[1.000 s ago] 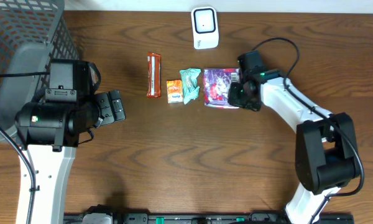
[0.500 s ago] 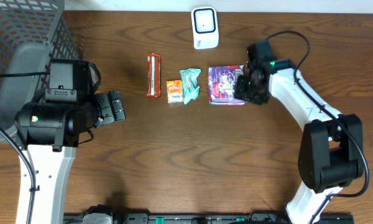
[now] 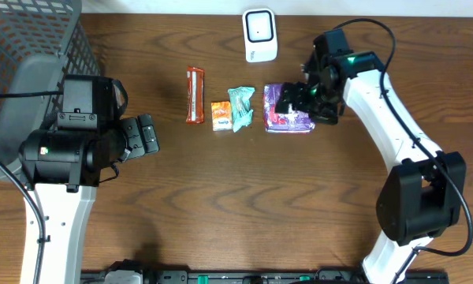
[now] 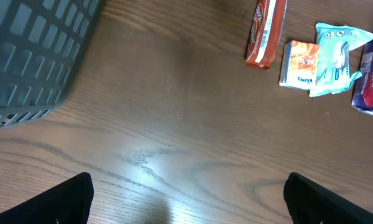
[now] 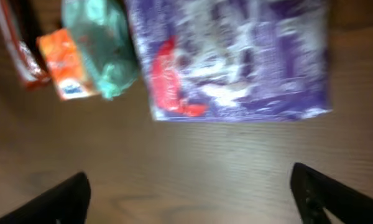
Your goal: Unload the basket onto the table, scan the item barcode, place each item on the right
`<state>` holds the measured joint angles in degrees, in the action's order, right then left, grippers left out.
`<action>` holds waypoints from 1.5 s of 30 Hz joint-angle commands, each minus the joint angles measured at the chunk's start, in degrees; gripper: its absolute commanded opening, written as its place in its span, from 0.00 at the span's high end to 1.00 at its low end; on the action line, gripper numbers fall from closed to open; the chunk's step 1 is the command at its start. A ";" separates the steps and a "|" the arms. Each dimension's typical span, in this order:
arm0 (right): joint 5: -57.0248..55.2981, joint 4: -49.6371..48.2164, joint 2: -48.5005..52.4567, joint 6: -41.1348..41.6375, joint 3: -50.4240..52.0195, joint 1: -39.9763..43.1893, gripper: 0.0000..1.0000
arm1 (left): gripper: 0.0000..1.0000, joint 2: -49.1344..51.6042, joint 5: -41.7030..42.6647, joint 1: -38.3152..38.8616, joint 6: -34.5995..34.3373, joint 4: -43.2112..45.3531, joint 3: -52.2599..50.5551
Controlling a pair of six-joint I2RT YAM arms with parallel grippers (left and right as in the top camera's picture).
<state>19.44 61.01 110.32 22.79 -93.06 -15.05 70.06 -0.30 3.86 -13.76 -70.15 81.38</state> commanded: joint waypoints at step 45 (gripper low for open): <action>3.19 -1.64 0.59 -2.67 -0.90 -6.56 0.01 | 0.02 -0.07 -0.13 -0.07 -0.74 -0.11 0.22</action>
<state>22.11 59.33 110.32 21.17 -93.06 -20.99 70.06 -0.32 3.86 -13.76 -70.13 81.38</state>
